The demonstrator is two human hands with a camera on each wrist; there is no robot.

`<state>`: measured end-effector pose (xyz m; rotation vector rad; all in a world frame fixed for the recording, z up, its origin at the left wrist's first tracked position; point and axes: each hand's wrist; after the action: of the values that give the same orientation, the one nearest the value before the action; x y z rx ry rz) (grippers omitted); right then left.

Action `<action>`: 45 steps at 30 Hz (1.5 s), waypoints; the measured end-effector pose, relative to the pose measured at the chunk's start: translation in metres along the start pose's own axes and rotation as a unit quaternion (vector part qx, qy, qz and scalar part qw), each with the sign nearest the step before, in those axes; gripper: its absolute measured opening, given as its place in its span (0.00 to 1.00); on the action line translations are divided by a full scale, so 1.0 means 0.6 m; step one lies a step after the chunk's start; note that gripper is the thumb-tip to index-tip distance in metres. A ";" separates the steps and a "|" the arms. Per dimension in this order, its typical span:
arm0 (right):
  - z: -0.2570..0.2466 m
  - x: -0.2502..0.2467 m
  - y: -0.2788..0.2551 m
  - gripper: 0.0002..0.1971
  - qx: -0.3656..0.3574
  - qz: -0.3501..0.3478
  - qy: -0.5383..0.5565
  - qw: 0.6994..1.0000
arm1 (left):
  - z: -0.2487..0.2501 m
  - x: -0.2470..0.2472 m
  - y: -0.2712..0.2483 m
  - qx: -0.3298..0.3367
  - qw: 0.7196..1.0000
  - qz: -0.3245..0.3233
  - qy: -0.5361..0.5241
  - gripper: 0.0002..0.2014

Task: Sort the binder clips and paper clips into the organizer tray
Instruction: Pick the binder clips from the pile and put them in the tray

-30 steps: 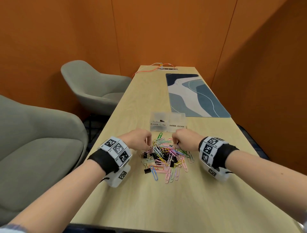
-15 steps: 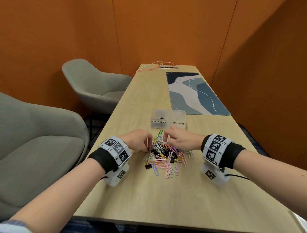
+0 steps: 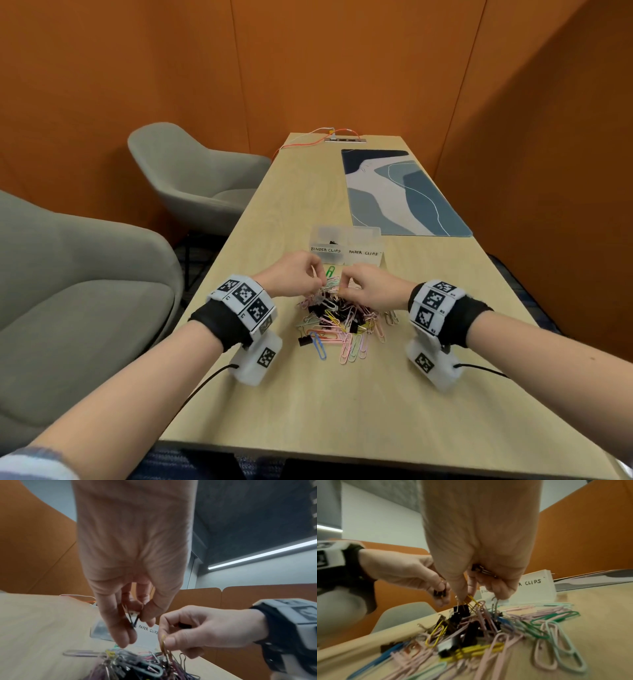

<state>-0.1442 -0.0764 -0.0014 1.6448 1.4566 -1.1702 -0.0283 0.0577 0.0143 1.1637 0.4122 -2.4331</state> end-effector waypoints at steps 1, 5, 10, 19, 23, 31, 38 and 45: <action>0.002 -0.005 0.002 0.05 0.012 -0.001 0.013 1.000 | 0.003 0.003 0.000 -0.004 1.000 -0.008 -0.017 0.08; 0.009 -0.015 0.009 0.07 0.081 -0.027 0.100 0.991 | 0.012 0.015 0.004 0.015 1.000 -0.008 0.015 0.13; 0.017 -0.020 0.019 0.07 0.140 -0.027 0.198 0.970 | 0.010 0.031 0.017 0.002 0.998 0.012 0.068 0.13; 0.022 -0.033 0.012 0.04 0.153 -0.006 0.201 0.968 | 0.005 0.042 0.038 -0.004 0.994 0.050 0.100 0.13; 0.034 -0.038 -0.011 0.11 0.125 -0.046 0.042 0.990 | 0.000 0.032 0.035 0.008 0.983 0.020 0.182 0.09; 0.035 -0.037 -0.007 0.09 0.154 -0.091 0.033 0.983 | 0.007 0.010 0.038 0.006 0.979 0.000 0.203 0.17; 0.049 -0.058 0.024 0.13 0.264 -0.037 0.308 0.913 | 0.016 -0.033 0.074 -0.044 0.997 -0.006 0.069 0.12; 0.048 -0.106 0.086 0.07 0.263 0.051 0.409 0.872 | 0.030 -0.054 0.158 -0.048 0.992 0.082 0.078 0.05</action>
<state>-0.0988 -0.1375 0.0407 2.8023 1.5512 -0.8746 0.0238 -0.0248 0.0425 1.2976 0.4554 -2.1662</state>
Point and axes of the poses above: each hand's wrist, its own y-axis towards the middle knuckle, its own x-axis out of the palm, z = x × y, and after that the axes turned 1 degree about y, right-handed
